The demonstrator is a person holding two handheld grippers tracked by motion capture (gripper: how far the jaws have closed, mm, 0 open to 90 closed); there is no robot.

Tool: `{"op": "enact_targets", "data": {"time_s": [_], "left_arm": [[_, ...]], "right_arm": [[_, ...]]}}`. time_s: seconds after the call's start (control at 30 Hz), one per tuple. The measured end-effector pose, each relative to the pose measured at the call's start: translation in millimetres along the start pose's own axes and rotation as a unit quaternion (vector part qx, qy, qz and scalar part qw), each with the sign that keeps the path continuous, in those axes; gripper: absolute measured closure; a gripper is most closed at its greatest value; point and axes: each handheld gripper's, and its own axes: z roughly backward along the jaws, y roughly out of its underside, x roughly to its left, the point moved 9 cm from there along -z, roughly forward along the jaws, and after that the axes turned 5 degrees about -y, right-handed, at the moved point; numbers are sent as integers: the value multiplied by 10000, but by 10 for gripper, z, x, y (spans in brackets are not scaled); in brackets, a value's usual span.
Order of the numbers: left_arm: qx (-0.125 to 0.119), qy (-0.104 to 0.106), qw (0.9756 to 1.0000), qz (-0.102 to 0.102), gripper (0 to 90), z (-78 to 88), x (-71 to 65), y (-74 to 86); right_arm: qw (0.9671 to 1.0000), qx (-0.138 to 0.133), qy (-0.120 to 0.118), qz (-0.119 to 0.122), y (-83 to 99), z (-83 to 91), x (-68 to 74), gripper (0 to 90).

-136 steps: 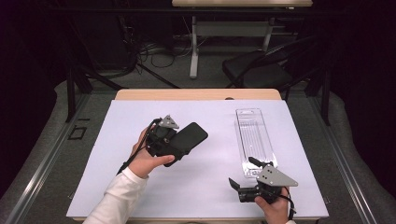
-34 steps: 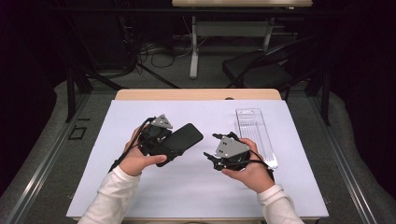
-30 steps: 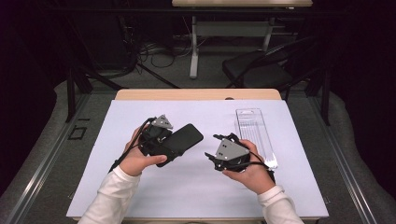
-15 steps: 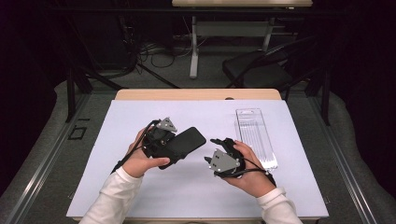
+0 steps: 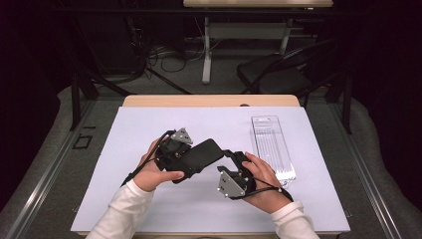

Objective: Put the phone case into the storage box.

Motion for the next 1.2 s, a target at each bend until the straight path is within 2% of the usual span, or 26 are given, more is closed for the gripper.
{"op": "enact_targets", "data": {"time_s": [0.13,0.17,0.27,0.3,0.37,0.5,0.83,0.9,1.0,1.2], "left_arm": [[22,45,10000,-42,143,-29,-42,-5],[41,58,9999,-75,143,-32,-48,-3],[64,92,9999,-111,143,-42,-71,-4],[55,106,9999,-107,143,-48,-84,-6],[64,119,9998,-130,143,-57,-104,-10],[87,170,9997,-171,143,-74,-148,-13],[91,347,9991,-235,143,-94,-258,-33],[90,379,9989,-258,143,-99,-284,-39],[87,416,9987,-271,143,-103,-317,-46],[85,462,9984,-306,143,-104,-356,-54]], "right_arm": [[9998,61,-28,179,1,-22,44,440],[9996,10,-13,298,-11,-34,42,439],[9993,-7,11,373,-22,-46,65,443],[9989,-22,20,471,-32,-49,58,445],[9990,-15,34,451,-39,-56,93,456],[9980,34,84,626,-39,-66,95,469],[9975,6,113,695,-45,-90,126,509],[9967,28,132,801,-49,-91,121,518],[9964,-32,143,836,-63,-98,128,527],[9952,18,155,963,-64,-92,125,554]]}}
